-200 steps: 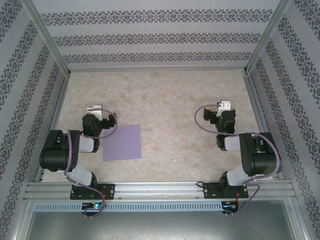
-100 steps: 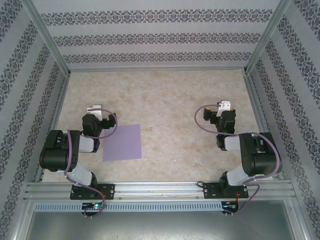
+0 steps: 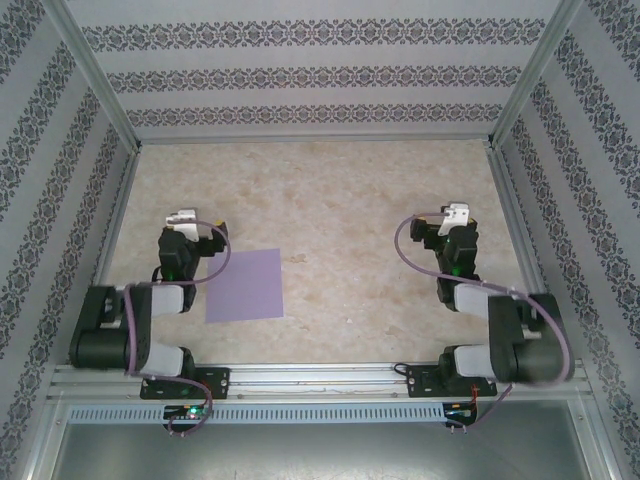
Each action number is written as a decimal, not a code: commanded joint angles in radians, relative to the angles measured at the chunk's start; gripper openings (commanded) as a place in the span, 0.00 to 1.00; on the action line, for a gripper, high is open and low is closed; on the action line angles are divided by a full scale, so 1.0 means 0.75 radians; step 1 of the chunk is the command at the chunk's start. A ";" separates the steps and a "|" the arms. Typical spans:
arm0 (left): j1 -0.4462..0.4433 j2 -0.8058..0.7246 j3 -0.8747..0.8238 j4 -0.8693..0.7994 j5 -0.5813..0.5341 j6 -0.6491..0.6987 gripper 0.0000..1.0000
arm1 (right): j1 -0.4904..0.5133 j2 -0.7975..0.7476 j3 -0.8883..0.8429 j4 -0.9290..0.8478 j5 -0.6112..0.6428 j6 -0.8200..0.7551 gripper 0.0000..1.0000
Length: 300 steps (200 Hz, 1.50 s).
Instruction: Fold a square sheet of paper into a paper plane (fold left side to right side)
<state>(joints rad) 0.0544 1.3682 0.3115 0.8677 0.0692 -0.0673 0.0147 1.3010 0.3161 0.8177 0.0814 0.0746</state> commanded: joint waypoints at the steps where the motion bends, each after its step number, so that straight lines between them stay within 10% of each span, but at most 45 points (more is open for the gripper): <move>1: 0.011 -0.210 0.123 -0.402 -0.084 -0.100 0.99 | -0.015 -0.191 0.022 -0.298 -0.026 0.140 0.98; 35: 0.011 -0.333 0.283 -0.948 -0.031 -0.396 0.99 | -0.003 -0.479 0.139 -0.820 -0.117 0.231 0.98; 63: 0.011 -0.280 0.354 -1.239 0.313 -0.601 0.99 | -0.007 -0.621 0.201 -1.034 -0.363 0.368 0.98; 119: -0.132 -0.216 0.346 -1.629 0.625 -0.698 0.89 | -0.007 -0.563 0.380 -1.289 -0.654 0.500 0.97; 195: -0.339 0.113 0.339 -1.500 0.646 -0.768 0.48 | 0.019 -0.435 0.439 -1.314 -0.648 0.516 0.92; 300: -0.691 0.526 0.595 -1.100 0.566 -1.099 0.43 | 0.029 -0.360 0.497 -1.487 -0.539 0.502 0.91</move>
<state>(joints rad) -0.4095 1.6604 0.7345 0.0002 0.5697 -0.8001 0.0242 1.0065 0.6472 -0.2379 -0.3550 0.4500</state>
